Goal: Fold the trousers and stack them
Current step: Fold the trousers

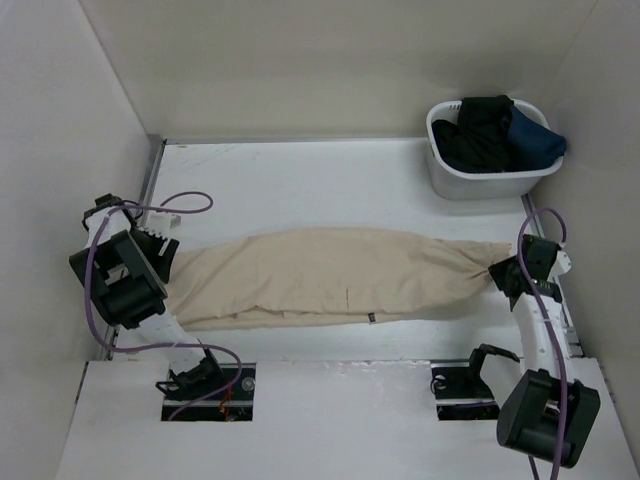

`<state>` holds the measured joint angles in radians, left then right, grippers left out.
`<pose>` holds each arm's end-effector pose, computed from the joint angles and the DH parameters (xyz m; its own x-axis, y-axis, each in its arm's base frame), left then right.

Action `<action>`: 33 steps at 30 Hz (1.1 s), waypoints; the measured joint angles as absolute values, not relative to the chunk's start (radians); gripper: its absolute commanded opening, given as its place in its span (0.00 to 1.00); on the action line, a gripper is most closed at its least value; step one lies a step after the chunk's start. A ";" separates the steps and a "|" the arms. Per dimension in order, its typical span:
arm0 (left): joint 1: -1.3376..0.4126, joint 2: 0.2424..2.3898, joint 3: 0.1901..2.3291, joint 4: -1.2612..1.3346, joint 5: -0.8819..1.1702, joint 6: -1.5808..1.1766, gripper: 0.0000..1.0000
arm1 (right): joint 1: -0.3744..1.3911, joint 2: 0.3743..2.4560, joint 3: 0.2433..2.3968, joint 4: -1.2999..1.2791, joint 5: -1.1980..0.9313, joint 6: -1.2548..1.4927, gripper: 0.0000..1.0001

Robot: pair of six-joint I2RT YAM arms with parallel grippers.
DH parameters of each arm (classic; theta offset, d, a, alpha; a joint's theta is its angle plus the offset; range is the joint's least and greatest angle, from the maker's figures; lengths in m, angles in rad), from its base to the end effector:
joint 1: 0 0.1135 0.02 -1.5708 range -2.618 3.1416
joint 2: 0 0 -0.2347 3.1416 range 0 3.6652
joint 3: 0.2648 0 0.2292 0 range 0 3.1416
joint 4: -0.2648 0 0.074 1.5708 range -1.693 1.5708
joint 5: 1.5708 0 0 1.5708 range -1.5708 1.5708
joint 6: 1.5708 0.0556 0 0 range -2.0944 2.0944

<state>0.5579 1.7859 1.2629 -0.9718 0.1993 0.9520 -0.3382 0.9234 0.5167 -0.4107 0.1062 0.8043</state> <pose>0.2616 0.1503 0.1561 -0.9030 0.3777 -0.2049 0.3955 0.9170 -0.0527 0.1809 -0.0699 0.1740 -0.1903 0.8262 -0.5302 0.7719 0.4596 0.4392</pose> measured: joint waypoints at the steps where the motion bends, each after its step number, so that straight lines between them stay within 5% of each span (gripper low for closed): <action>1: 0.556 1.788 1.254 -0.953 0.186 0.932 0.63 | -0.338 0.916 0.517 -0.411 0.107 0.799 0.00; 12: 0.366 1.775 1.159 -0.780 0.056 0.862 0.60 | -0.227 0.860 0.733 -0.496 0.279 0.490 0.00; 19: 0.278 1.805 1.172 -0.743 0.039 0.825 0.57 | 0.301 0.830 0.897 -0.430 0.398 0.239 0.00; 25: 0.258 1.825 1.188 -0.729 0.025 0.802 0.53 | 0.817 1.224 1.043 -0.363 0.510 0.164 0.00; 33: 0.254 1.830 1.194 -0.710 0.015 0.796 0.51 | 1.050 1.821 1.367 -0.395 0.568 0.169 0.01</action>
<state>0.2543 1.8297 1.1938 -0.7097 0.0154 0.7963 1.0500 1.8214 1.3666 -0.3950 0.5682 0.1692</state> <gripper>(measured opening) 0.511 0.080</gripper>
